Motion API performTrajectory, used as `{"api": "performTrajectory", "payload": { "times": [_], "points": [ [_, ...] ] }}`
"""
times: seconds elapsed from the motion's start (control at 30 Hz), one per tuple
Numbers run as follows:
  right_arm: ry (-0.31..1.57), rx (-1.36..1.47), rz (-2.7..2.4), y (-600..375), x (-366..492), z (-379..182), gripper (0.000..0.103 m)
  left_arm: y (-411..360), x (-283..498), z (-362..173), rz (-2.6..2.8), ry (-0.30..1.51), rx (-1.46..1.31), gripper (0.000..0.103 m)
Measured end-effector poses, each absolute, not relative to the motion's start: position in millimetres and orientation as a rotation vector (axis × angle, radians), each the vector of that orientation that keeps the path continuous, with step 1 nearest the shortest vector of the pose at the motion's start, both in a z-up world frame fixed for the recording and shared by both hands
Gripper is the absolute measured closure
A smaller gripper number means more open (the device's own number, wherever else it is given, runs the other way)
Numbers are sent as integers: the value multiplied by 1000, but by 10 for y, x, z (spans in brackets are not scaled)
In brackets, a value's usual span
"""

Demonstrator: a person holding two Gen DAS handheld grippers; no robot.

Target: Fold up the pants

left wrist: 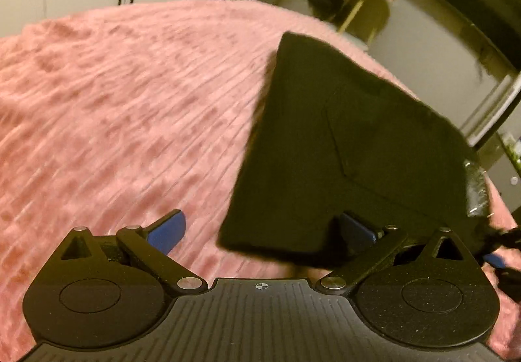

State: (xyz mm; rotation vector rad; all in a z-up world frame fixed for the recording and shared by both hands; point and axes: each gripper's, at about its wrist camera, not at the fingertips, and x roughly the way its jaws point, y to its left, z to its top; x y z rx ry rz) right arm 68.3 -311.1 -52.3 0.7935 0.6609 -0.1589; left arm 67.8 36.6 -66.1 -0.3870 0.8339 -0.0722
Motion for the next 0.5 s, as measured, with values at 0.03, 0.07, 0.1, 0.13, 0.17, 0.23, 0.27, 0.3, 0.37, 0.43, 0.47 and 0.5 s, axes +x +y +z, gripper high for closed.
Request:
{"api": "performTrajectory", "payload": {
  "times": [0.03, 0.07, 0.1, 0.13, 0.17, 0.23, 0.27, 0.3, 0.37, 0.43, 0.47, 0.5],
  "points": [
    [651, 761, -175, -3088, 654, -437, 68, 387, 656, -633, -68, 814, -398, 0],
    [627, 707, -203, -3052, 622, -344, 67, 410, 628, -590, -67, 786, -410, 0],
    [592, 625, -236, -2994, 585, -219, 67, 433, 593, -540, -76, 749, -421, 0],
    [562, 559, -250, -2950, 560, -127, 66, 444, 561, -498, -78, 711, -422, 0],
    [531, 506, -252, -2901, 564, -39, 66, 448, 539, -473, -73, 682, -416, 0],
    [501, 417, -217, -2786, 697, 105, 67, 436, 536, -460, -66, 648, -397, 0],
    [508, 370, -199, -2723, 826, 146, 67, 412, 572, -469, -71, 659, -383, 0],
    [515, 313, -188, -2652, 983, 173, 69, 382, 606, -487, -76, 683, -365, 0],
    [537, 236, -175, -2564, 1313, 191, 75, 325, 643, -541, -75, 716, -330, 0],
    [561, 206, -164, -2503, 1608, 174, 78, 286, 640, -575, -82, 723, -300, 0],
    [569, 179, -166, -2466, 1745, 150, 78, 258, 658, -600, -84, 727, -279, 0],
    [577, 146, -169, -2428, 1852, 112, 78, 240, 646, -614, -85, 732, -257, 0]
  ]
}}
